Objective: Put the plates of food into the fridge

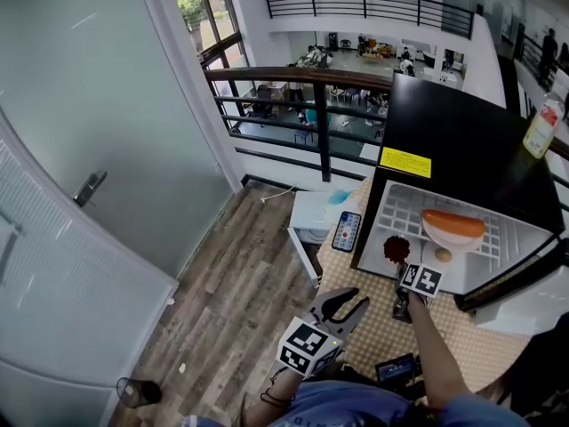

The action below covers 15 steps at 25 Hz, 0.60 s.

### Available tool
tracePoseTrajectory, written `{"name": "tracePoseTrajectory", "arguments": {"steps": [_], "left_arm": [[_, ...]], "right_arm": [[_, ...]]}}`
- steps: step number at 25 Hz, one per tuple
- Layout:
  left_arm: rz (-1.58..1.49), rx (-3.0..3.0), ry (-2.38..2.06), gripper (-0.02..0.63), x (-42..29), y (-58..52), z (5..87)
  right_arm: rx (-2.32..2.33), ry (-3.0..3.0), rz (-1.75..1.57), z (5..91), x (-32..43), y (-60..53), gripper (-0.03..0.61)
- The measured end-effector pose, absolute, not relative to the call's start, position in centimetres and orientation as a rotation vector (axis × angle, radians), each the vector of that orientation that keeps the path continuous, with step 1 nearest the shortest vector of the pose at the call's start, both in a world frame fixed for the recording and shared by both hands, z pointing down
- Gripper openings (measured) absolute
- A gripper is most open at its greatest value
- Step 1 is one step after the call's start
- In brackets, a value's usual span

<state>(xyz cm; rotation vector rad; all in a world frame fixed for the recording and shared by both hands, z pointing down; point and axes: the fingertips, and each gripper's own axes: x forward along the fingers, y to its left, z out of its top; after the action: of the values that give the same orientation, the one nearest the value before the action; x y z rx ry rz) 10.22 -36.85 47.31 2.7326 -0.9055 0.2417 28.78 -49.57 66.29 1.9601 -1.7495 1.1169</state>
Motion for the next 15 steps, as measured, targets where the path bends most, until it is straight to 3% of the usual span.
{"name": "tracePoseTrajectory", "arguments": {"steps": [15], "left_arm": [[0.244, 2.764, -0.844, 0.112, 10.3, -35.4, 47.2]], "right_arm": [[1.925, -2.035, 1.063, 59.1, 25.8, -46.0, 0.174]]}}
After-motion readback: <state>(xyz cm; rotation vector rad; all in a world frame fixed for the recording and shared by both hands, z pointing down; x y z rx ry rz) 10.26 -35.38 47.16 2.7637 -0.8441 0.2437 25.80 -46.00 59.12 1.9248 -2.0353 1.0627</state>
